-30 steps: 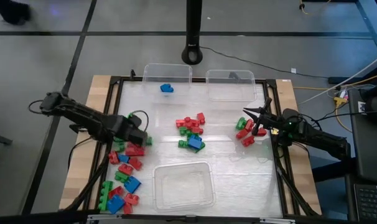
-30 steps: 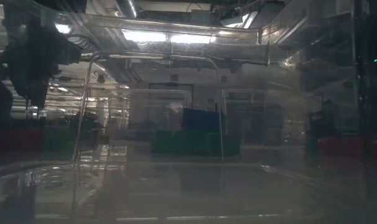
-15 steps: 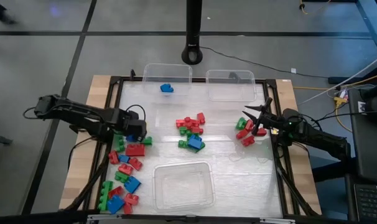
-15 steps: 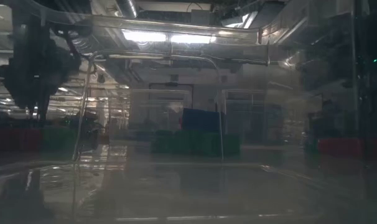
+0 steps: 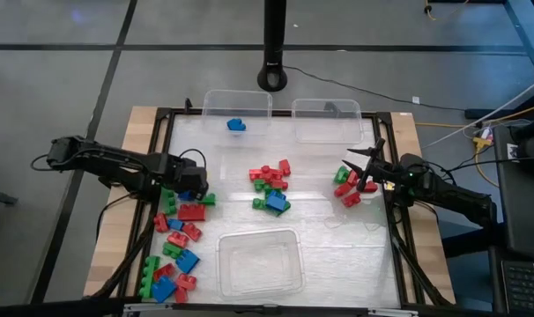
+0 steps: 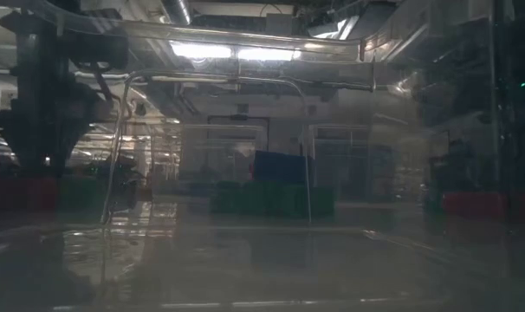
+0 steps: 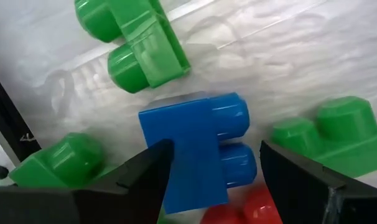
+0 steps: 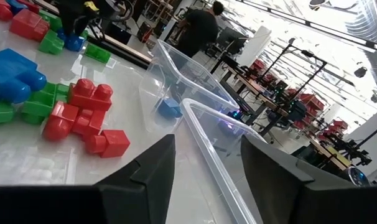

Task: Sort blocks
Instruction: Put the blue game piece into the top left transparent bin

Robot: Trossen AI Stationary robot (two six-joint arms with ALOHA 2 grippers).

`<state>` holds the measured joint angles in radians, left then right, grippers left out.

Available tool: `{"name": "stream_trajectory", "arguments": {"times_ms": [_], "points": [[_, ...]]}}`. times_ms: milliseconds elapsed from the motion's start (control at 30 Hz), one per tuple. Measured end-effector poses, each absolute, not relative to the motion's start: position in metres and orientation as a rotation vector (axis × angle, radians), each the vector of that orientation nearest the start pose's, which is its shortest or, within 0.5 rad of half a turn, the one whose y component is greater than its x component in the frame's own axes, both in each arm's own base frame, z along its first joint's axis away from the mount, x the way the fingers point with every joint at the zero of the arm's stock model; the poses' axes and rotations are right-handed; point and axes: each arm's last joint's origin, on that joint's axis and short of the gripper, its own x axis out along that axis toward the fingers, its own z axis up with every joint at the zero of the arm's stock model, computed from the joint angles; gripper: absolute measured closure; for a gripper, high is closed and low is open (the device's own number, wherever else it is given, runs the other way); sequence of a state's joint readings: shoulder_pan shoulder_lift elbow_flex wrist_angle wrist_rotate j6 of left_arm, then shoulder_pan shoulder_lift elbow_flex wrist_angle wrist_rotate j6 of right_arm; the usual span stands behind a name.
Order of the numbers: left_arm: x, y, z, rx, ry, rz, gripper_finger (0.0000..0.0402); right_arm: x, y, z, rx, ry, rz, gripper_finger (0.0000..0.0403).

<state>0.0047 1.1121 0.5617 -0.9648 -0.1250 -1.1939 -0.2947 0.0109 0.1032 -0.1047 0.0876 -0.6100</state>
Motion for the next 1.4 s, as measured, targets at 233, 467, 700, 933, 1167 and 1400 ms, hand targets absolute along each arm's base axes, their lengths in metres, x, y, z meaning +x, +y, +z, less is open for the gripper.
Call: {"name": "stream_trajectory", "arguments": {"times_ms": [233, 467, 700, 933, 1167, 1400], "points": [[0.149, 0.005, 0.168, -0.844, 1.252, 0.954, 0.0166, 0.086, -0.029, 0.188, -0.602, 0.127, -0.374, 0.0216], [0.157, 0.007, 0.181, -0.799, 1.234, 0.857, 0.0166, 0.086, -0.029, 0.188, -0.603, 0.125, -0.368, 0.0216], [0.161, 0.016, 0.18, -0.669, 1.166, 0.847, 0.0167, 0.086, -0.029, 0.188, -0.603, 0.125, -0.368, 0.0216], [0.164, 0.022, 0.183, -0.675, 1.144, 0.846, 0.0146, 0.086, -0.029, 0.187, -0.615, 0.132, -0.366, 0.0217], [0.163, 0.021, 0.183, -0.659, 1.171, 0.822, 0.0036, 0.086, -0.029, 0.187, -0.624, 0.134, -0.366, 0.0217], [0.148, 0.016, 0.181, -0.7, 1.297, 0.92, 0.001, 0.086, -0.029, 0.187, -0.624, 0.135, -0.365, 0.0217]]}}
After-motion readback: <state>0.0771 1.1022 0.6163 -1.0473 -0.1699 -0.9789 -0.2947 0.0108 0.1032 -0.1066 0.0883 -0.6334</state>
